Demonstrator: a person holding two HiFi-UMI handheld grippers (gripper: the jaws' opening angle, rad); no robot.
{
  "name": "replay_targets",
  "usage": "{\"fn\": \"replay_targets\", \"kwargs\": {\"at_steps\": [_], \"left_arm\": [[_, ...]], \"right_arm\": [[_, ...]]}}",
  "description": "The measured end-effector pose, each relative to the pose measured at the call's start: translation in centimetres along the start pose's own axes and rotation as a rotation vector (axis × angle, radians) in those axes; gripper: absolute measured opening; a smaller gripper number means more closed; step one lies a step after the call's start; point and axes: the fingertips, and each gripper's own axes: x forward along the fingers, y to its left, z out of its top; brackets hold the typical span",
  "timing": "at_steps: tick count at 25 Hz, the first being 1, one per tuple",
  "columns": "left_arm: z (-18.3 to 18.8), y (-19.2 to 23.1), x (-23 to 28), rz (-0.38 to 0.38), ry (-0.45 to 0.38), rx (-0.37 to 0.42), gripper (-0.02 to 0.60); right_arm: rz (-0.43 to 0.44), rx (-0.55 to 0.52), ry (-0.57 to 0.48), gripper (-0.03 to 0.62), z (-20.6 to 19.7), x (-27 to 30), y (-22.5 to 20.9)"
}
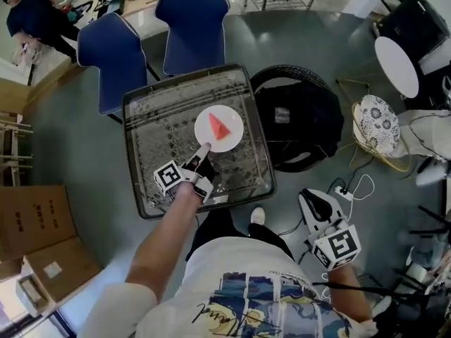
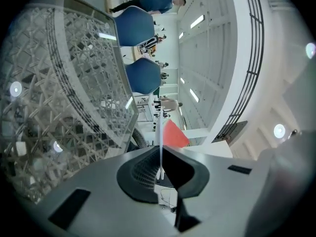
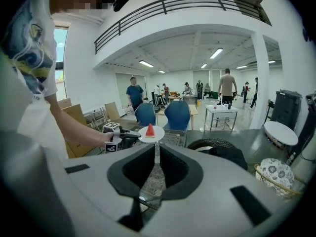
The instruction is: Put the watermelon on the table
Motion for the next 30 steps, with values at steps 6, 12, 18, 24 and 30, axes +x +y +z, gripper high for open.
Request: {"fn": "replay_targets", "kwargs": {"at_steps": [6, 12, 18, 24, 30], "left_arm": [[5.6, 5.7, 6.4, 0.047, 0.045, 0.005, 0.02], [8.8, 11.4, 11.2, 0.11, 0.074, -0.009, 0.021], [10.5, 15.3, 14.2, 0.16, 0.093, -0.029, 0.021], [11.0, 16.2, 15.6, 0.183, 0.104, -0.047, 0.02], [10.8, 17.4, 15.5, 0.334, 0.111, -0.082, 0.021]], "right_arm": [[-0.083, 0.076, 0.074, 0.017, -0.8, 2.4, -0.1], [-0.14, 0.138, 0.148, 0.017, -2.2, 3.6, -0.4], [-0.16, 0.184, 0.209, 0.017, -3.3, 5.3, -0.8], [-0.174, 0.205, 0.211, 0.017, -3.4, 6.3, -1.3], [-0.161, 0.205, 0.209, 0.017, -3.7, 6.6, -1.0]]}}
